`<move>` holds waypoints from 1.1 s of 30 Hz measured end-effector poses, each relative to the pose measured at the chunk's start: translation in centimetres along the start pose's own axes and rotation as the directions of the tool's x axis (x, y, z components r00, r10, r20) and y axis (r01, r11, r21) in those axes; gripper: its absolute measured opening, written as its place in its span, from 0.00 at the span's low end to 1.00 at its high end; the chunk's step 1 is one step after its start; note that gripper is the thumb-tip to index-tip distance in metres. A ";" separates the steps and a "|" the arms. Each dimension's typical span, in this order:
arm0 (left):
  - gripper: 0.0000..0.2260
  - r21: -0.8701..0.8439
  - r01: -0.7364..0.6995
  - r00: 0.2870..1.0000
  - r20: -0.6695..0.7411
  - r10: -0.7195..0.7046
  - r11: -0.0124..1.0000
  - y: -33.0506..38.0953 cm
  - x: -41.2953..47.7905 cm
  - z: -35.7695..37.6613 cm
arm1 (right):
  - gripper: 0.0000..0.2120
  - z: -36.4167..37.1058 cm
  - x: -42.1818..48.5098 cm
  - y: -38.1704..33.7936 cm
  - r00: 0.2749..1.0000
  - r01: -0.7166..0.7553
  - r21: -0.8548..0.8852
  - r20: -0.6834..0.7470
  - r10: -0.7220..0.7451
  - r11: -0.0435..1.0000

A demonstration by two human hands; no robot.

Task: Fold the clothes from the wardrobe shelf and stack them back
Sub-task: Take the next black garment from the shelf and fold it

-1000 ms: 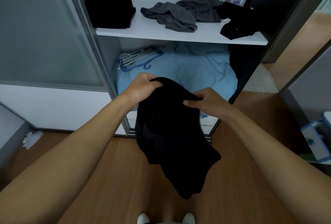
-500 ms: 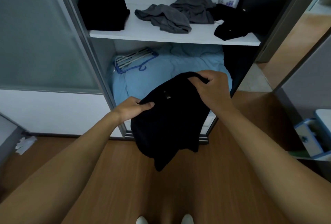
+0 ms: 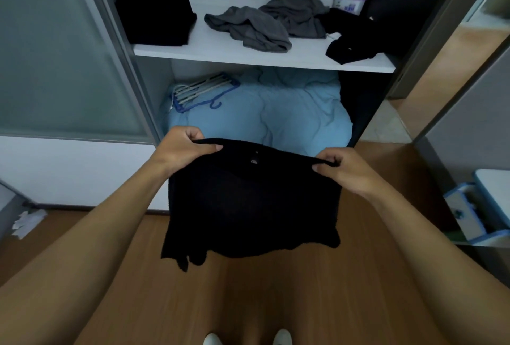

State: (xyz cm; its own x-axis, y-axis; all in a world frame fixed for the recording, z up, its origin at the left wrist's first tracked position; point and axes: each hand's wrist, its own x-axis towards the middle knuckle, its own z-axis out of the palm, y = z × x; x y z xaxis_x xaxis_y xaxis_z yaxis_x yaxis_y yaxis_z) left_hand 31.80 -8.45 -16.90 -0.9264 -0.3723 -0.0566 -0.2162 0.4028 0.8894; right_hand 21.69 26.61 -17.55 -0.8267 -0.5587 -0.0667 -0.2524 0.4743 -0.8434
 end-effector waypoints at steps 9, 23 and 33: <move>0.10 0.053 0.006 0.925 0.378 -0.025 0.999 -3.0 -1.5 -1.2 | 0.11 0.5 0.5 -1.2 0.850 -0.043 0.351 -0.479 0.219 0.935; 0.11 -0.438 0.382 0.907 0.345 -0.241 0.813 1.2 -3.7 6.7 | 0.10 5.7 -0.9 -2.2 0.841 -0.346 0.537 -0.185 0.508 0.770; 0.14 -0.392 0.218 0.950 0.295 -0.102 0.894 4.1 -5.8 11.1 | 0.19 10.0 -1.7 -5.6 0.910 -0.238 0.475 -0.196 0.365 0.847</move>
State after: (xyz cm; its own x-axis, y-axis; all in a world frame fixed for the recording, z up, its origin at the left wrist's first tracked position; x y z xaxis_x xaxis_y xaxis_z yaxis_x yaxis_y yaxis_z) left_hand 32.88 4.71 -17.93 -0.9488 -0.1481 -0.2788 -0.2746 -0.0486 0.9603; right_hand 29.56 18.07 -18.06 -0.9430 -0.2019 -0.2644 0.2217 0.2111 -0.9520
